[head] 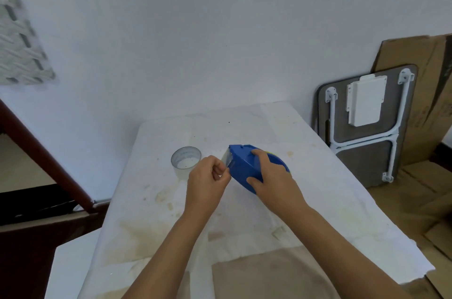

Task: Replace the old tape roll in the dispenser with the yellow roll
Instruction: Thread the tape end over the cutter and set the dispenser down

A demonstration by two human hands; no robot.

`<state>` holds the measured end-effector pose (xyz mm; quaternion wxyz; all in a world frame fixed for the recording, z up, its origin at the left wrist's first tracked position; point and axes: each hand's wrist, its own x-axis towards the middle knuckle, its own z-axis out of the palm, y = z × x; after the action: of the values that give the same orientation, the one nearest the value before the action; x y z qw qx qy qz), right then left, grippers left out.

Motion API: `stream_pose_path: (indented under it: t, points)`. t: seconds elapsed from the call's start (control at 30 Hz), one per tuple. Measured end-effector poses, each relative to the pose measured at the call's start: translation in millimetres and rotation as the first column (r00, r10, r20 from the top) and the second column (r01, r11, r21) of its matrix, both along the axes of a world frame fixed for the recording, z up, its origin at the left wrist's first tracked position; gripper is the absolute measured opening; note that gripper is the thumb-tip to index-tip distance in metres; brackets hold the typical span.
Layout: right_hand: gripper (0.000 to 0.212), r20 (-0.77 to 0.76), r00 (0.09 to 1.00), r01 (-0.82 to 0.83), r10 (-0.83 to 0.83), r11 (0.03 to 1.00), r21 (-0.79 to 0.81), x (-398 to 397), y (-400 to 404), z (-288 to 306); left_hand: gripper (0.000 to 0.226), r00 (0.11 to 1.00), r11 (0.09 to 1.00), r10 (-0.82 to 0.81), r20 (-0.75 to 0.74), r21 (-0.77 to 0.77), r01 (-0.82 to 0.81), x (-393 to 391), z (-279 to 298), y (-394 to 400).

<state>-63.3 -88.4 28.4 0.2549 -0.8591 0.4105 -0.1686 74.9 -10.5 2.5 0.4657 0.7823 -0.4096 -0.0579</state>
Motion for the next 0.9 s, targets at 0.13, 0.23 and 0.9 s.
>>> stream_pose_path:
  t: [0.13,0.23,0.9]
  points:
    - [0.061,-0.032,0.999,-0.007,0.006,0.999,-0.044,10.2,-7.9,-6.6,0.014,0.998,0.999,0.037,-0.045,0.002,-0.037,1.8,-5.7,-7.9]
    - [0.061,-0.061,0.998,-0.012,0.007,0.997,-0.080,16.6,-16.5,-10.8,0.014,0.996,0.999,0.047,-0.072,0.006,-0.047,4.8,-11.2,-13.9]
    - [0.056,-0.270,0.963,-0.081,-0.007,0.947,-0.312,75.5,-61.7,-29.7,0.022,0.997,0.977,0.031,-0.075,0.214,-0.015,50.7,-21.3,-57.1]
